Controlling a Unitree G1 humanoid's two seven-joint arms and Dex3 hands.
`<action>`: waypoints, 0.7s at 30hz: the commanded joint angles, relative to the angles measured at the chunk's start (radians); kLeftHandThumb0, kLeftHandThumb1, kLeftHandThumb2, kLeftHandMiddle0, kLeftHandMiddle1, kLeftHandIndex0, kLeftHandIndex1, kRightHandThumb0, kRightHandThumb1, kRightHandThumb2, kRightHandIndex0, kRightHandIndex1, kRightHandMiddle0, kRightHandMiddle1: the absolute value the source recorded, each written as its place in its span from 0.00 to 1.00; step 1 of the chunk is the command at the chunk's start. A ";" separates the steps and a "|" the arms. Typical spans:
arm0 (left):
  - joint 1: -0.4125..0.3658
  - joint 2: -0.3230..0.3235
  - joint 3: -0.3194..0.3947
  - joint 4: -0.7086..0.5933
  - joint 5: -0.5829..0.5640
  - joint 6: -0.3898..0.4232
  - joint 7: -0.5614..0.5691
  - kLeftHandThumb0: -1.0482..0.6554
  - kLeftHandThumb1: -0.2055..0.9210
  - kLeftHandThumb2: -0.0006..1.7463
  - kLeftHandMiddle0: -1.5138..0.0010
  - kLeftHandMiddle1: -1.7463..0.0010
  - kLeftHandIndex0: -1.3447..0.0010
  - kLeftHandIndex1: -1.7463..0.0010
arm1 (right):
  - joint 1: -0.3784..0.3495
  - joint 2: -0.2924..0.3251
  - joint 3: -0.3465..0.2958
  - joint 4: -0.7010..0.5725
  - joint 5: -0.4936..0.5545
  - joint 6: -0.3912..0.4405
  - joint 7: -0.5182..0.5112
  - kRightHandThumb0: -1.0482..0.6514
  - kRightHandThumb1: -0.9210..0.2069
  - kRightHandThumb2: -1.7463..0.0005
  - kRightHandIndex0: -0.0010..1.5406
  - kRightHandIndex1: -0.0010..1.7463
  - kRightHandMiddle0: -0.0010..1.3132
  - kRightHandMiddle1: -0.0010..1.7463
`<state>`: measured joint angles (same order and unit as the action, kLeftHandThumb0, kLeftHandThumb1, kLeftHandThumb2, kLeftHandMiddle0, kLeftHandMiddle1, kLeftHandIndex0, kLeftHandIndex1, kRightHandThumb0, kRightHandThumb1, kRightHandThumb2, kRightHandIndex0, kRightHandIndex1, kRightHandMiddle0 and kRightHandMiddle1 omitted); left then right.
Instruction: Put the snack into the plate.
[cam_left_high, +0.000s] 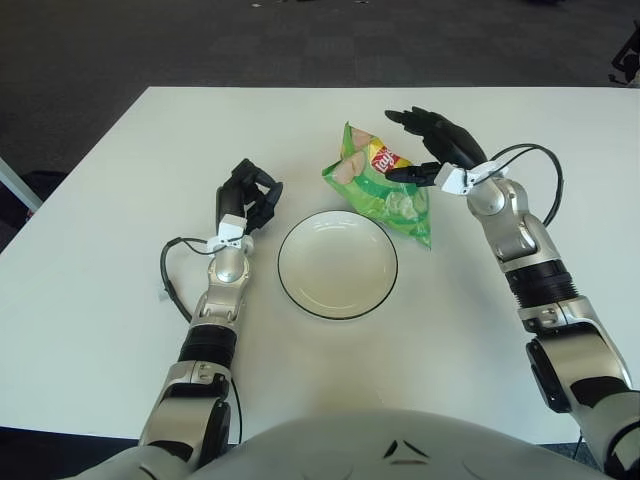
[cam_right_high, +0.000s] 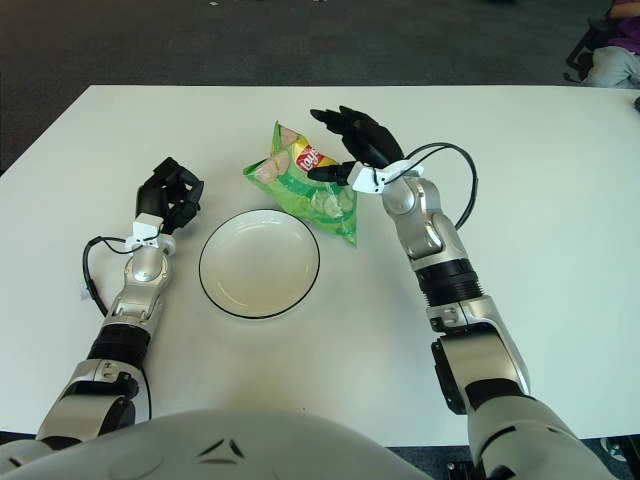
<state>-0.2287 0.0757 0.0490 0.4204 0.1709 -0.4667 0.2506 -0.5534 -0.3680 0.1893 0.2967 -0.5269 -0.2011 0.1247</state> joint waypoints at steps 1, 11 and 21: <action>0.034 0.005 -0.001 0.021 0.015 -0.008 0.010 0.45 1.00 0.18 0.36 0.00 0.43 0.00 | -0.037 0.005 0.006 0.037 0.024 0.023 0.026 0.11 0.00 0.80 0.08 0.00 0.24 0.01; 0.039 0.005 -0.003 0.016 0.021 -0.014 0.016 0.45 1.00 0.18 0.36 0.00 0.43 0.00 | -0.058 0.016 0.042 0.086 0.029 0.132 0.109 0.07 0.00 0.77 0.08 0.00 0.24 0.00; 0.046 0.004 -0.006 0.004 0.029 -0.016 0.026 0.45 1.00 0.18 0.36 0.00 0.43 0.00 | -0.034 0.048 0.036 0.123 0.125 0.115 0.150 0.06 0.00 0.75 0.07 0.00 0.22 0.00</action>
<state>-0.2234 0.0767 0.0436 0.4089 0.1889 -0.4738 0.2667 -0.5897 -0.3262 0.2286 0.4169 -0.4337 -0.0777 0.2621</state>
